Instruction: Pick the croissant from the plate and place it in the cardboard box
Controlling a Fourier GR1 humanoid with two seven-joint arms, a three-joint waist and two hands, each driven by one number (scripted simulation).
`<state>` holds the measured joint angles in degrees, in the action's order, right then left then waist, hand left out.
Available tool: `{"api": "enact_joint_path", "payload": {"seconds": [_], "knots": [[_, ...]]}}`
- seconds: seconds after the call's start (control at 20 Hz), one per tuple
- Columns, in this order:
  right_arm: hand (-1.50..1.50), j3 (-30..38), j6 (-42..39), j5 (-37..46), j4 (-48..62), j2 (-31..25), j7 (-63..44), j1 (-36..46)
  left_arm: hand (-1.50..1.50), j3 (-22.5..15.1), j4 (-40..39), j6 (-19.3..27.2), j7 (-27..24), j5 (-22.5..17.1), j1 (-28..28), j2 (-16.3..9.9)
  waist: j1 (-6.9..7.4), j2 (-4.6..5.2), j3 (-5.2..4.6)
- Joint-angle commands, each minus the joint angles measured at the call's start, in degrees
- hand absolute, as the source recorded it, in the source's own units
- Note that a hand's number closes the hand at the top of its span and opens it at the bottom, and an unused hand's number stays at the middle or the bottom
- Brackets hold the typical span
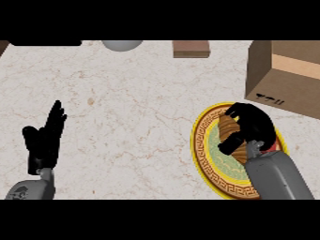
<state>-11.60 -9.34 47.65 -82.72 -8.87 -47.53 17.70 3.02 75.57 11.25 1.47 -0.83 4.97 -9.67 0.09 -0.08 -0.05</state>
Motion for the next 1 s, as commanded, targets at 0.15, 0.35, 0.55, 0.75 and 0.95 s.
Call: {"api": "enact_joint_path", "payload": {"seconds": [0.15, 0.35, 0.55, 0.75, 0.95], "knots": [[1.5, -11.3, -9.3, -1.5, -10.4, -11.3, 20.8, -10.1, 0.0, 1.5, -1.5, 1.3, -0.4, 0.3, 1.4, -0.3, -1.59, -0.24, 0.04], [1.5, -12.7, -9.3, -1.6, -19.0, -19.7, 30.0, -17.5, 0.0, 1.3, -0.8, -0.2, -2.0, 0.1, -1.3, -0.9, -1.33, -0.22, 0.05], [1.5, -8.7, -10.1, -2.1, -25.9, -24.2, 33.1, -20.1, 0.0, -0.5, 6.7, -0.7, 2.6, -0.1, -4.4, -0.3, -0.27, -0.2, 0.07], [1.5, -5.9, -8.1, -0.8, -35.0, -25.1, 33.5, -24.3, 0.0, 0.7, -1.7, 0.5, -2.7, 1.1, -0.7, 1.1, -0.81, -0.04, 0.02], [1.5, -0.8, -9.5, -4.2, -47.2, -27.2, 33.4, -28.8, 0.0, 0.7, -0.4, 0.1, 1.8, 0.9, 1.5, 0.3, -1.36, -0.15, 0.03]]}}
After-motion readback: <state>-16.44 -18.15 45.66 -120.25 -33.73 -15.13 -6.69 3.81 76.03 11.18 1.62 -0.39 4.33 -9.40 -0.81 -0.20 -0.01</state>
